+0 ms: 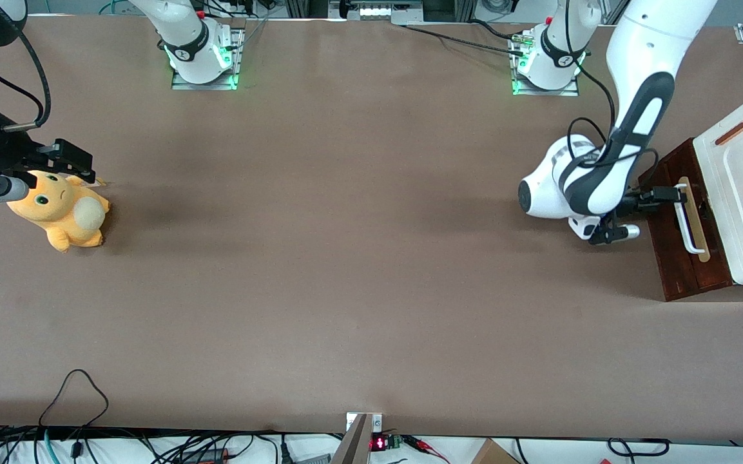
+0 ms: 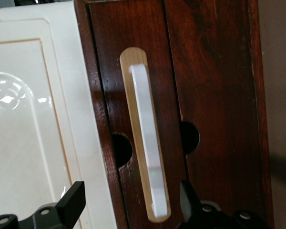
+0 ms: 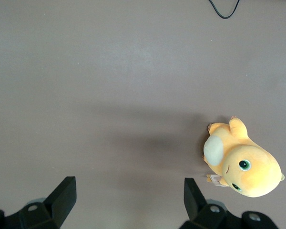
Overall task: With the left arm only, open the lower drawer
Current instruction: 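Close the left gripper around the white drawer handle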
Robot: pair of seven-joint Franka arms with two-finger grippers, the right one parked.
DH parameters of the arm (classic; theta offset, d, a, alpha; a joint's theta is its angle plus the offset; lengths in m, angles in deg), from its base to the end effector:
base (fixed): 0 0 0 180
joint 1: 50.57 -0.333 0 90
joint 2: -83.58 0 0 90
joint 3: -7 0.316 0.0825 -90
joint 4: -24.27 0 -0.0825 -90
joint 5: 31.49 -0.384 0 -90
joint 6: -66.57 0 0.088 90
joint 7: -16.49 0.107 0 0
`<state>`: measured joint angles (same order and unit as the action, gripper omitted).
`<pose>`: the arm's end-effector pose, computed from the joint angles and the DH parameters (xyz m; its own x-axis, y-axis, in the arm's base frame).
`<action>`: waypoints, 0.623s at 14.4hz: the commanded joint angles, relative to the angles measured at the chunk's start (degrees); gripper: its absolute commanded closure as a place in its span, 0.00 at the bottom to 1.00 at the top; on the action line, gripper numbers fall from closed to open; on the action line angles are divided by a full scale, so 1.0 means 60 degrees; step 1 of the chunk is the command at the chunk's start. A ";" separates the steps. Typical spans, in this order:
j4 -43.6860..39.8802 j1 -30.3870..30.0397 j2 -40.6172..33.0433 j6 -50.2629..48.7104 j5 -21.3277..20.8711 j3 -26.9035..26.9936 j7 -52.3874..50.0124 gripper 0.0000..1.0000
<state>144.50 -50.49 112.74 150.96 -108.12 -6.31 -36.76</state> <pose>0.5195 -0.0090 0.1944 0.9901 0.0271 -0.1378 -0.1323 -0.1493 -0.9799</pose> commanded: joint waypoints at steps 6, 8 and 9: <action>-0.1097 -0.0686 0.1146 -0.0295 -0.1128 -0.0140 -0.0134 0.14; -0.1098 -0.0731 0.1132 -0.0266 -0.1174 -0.0170 -0.0119 0.17; -0.1083 -0.0745 0.1147 -0.0266 -0.1174 -0.0170 -0.0133 0.17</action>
<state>139.18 -54.06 118.63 150.74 -113.89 -6.36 -37.05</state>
